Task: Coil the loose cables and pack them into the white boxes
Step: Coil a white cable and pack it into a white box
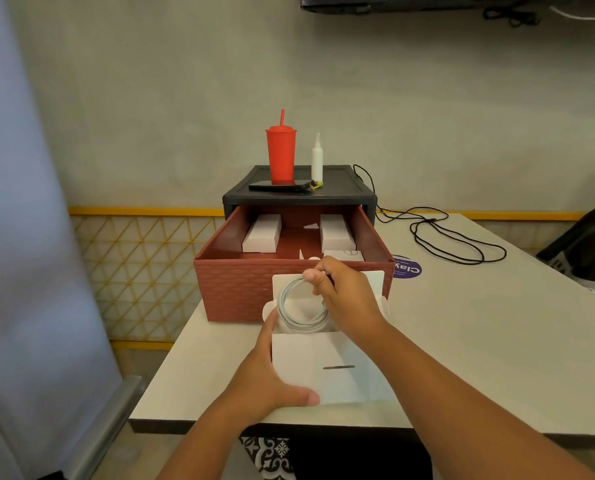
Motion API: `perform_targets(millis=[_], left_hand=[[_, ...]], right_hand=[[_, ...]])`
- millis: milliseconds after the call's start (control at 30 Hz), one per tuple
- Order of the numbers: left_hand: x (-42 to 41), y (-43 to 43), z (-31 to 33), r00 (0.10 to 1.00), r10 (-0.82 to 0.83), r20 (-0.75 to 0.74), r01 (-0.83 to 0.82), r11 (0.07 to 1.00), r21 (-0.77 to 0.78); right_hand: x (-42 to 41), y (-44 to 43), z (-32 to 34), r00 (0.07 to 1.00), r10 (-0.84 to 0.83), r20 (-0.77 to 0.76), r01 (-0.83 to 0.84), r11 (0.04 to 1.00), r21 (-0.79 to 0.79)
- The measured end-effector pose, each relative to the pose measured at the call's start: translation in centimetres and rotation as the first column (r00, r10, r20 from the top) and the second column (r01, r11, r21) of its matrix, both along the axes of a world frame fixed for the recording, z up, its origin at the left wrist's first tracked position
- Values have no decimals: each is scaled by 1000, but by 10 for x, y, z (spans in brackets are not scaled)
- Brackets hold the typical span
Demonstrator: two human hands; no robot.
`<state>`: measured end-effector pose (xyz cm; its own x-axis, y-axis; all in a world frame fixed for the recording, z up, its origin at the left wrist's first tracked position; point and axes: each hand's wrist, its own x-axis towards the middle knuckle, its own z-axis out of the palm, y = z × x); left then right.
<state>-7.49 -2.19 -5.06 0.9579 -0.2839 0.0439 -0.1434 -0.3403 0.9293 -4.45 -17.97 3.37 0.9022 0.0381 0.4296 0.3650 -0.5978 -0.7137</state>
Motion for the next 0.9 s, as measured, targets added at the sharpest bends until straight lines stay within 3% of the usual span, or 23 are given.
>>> perform_targets(millis=[100, 200, 300, 367, 533, 700, 800, 900], left_hand=[[0, 0, 0, 1000, -6, 5, 6, 1000, -1], [-1, 0, 1, 1000, -10, 15, 10, 1000, -2], [-5, -1, 6, 1000, 9, 6, -9, 1000, -14], [-4, 0, 3, 1000, 13, 18, -13, 1000, -22], [-1, 2, -1, 1000, 2, 20, -1, 998, -57], [-2, 1, 0, 999, 2, 34, 1, 996, -95], [-1, 0, 0, 1000, -1, 31, 4, 993, -114], [-1, 1, 0, 999, 15, 28, -11, 989, -145]], right_hand=[[4, 1, 2, 1000, -18, -18, 17, 998, -63], [2, 3, -1, 986, 114, -121, -136, 971, -197], [0, 4, -4, 939, 246, -240, -330, 842, -427], [-1, 4, -4, 926, 252, -281, -364, 791, -491], [-7, 1, -4, 929, 160, -335, -317, 812, -489], [-17, -1, 3, 869, 193, -456, -428, 756, -495], [-17, -1, 2, 865, 214, -455, -453, 723, -522], [-18, -2, -2, 880, 213, -425, -425, 752, -504]])
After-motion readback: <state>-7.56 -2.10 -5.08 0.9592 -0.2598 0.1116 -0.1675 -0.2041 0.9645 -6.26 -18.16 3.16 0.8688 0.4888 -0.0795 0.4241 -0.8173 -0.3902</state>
